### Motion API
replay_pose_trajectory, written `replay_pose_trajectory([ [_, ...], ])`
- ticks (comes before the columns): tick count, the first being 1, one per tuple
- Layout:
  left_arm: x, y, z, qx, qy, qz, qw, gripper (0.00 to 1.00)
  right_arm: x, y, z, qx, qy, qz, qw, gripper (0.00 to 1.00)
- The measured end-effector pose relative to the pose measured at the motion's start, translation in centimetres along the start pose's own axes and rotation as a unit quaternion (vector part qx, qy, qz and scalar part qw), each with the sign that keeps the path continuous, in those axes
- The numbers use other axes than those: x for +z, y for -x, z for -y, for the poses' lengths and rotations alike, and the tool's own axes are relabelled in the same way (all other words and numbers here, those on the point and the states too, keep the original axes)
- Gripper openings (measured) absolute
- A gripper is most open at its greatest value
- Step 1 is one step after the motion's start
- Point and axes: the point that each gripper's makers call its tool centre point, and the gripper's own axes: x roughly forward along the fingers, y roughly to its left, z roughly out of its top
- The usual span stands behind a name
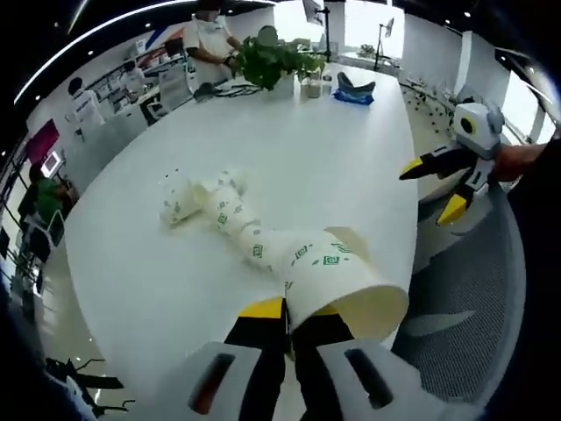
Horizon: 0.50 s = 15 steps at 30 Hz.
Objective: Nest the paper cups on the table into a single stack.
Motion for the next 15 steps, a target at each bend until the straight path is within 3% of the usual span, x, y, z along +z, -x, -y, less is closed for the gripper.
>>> replay_pose_trajectory([
  [8, 1.4, -1.2, 1.1, -0.026, -0.065, -0.043, 0.9966, 0.00, 0.1, -0.1, 0.1, -0.001, 0.004, 0.001, 1.0000, 0.64],
  [15, 1.9, -2.1, 0.9, -0.051, -0.102, -0.086, 0.9897, 0.00, 0.4, -0.6, -0.1, 0.004, 0.014, 0.001, 0.9999, 0.64],
])
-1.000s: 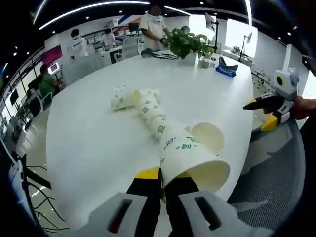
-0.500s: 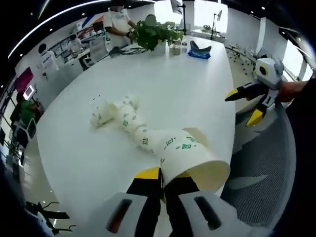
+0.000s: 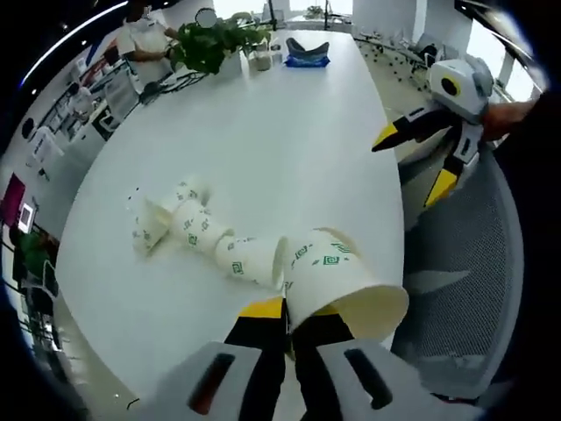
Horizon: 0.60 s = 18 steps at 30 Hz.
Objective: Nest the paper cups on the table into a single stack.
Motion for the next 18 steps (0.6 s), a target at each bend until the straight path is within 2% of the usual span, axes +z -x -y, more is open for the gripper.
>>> replay_pose_trajectory([
  [8, 0.2, -1.0, 0.1, -0.018, -0.048, -0.040, 0.9979, 0.00, -0.3, -0.3, -0.7, 0.008, 0.006, -0.004, 0.9999, 0.65],
  [12, -0.1, -1.6, 0.4, -0.027, -0.081, -0.075, 0.9935, 0.00, -0.2, -0.4, -1.3, 0.012, 0.016, -0.009, 0.9998, 0.65],
  [18, 0.4, -2.0, 0.8, -0.037, -0.098, -0.091, 0.9903, 0.00, 0.4, -1.0, -1.3, 0.014, 0.026, -0.009, 0.9995, 0.65],
])
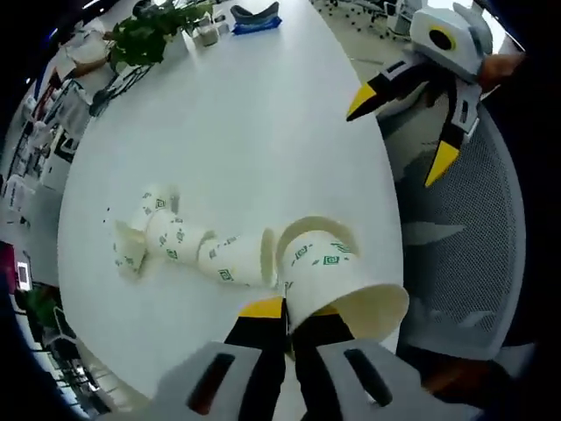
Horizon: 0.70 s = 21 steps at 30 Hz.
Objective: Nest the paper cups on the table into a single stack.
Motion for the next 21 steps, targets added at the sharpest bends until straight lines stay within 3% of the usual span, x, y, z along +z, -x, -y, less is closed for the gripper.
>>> replay_pose_trajectory([
  [21, 0.5, -1.8, -0.1, -0.012, -0.034, -0.042, 0.9984, 0.00, 2.4, -2.7, 1.7, 0.001, 0.009, 0.009, 0.9999, 0.65],
])
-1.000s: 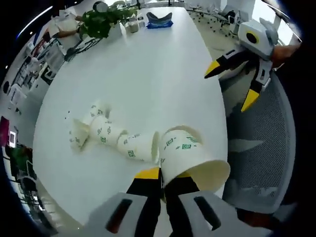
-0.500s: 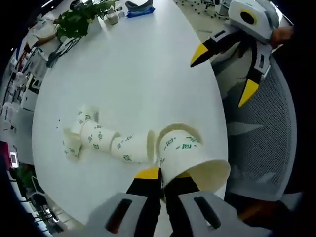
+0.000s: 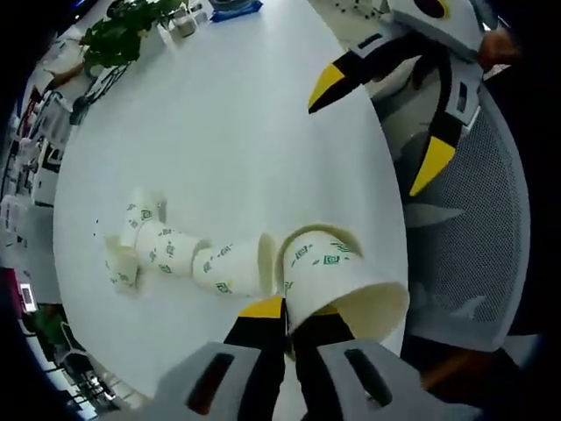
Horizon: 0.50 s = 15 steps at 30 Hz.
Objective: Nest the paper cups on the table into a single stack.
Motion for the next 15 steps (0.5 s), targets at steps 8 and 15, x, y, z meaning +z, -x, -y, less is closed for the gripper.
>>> replay_pose_trajectory([
  [8, 0.23, -0.35, -0.14, 0.001, 0.000, -0.002, 1.0000, 0.00, -0.01, -0.25, 0.05, 0.003, 0.001, -0.002, 1.0000, 0.65],
  [15, 0.37, -0.48, -0.28, 0.006, 0.001, 0.001, 1.0000, 0.07, 0.07, -0.63, 0.31, 0.008, -0.001, -0.003, 1.0000, 0.65],
])
